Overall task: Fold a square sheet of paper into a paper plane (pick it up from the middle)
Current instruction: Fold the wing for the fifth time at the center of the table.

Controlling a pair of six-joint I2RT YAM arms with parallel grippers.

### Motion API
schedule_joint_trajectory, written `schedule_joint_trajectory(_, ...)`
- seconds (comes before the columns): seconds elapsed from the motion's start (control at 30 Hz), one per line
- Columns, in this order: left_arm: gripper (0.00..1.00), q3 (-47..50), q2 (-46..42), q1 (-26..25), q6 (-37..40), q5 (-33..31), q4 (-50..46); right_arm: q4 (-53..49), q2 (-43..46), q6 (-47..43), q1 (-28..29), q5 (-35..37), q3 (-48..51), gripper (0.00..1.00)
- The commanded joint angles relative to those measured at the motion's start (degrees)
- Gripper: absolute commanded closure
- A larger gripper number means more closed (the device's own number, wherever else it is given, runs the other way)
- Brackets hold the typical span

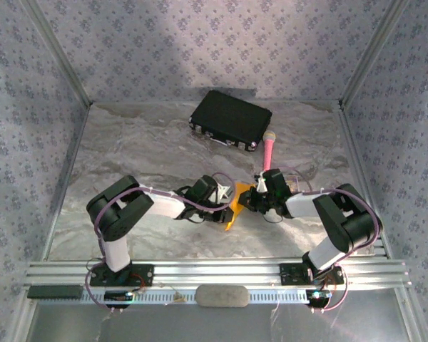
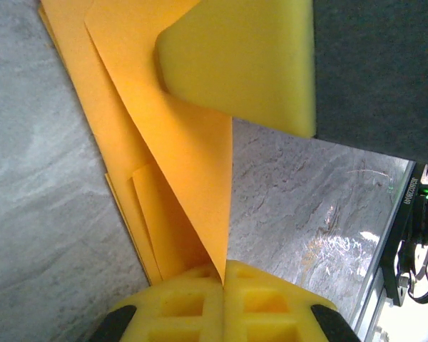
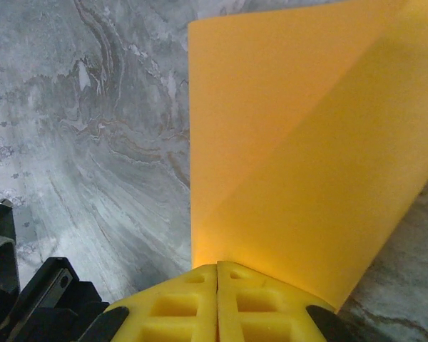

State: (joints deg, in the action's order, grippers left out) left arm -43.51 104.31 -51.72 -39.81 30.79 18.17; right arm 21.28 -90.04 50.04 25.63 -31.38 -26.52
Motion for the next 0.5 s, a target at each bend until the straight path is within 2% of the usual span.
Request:
schedule_joint_trajectory(0.0, 1.00, 1.2, 3.9, -0.7, -0.2, -0.2, -5.3, -1.0, -1.4, -1.3, -0.6, 0.3, -0.5, 0.93)
schedule_joint_trajectory(0.2, 1.00, 1.7, 3.3, -0.6, -0.7, -0.6, -4.6, -0.8, 1.1, -0.6, -0.8, -0.1, 0.2, 0.91)
schedule_joint_trajectory(0.33, 1.00, 3.0, 2.8, -0.3, -2.4, -0.4, -1.9, -5.6, 6.3, -2.7, -2.0, 0.9, -0.6, 0.89)
schedule_joint_trajectory(0.47, 1.00, 4.7, 2.2, 0.7, -4.4, -0.4, 0.4, -8.1, 8.6, -4.9, -3.4, -1.1, -0.7, 0.88)
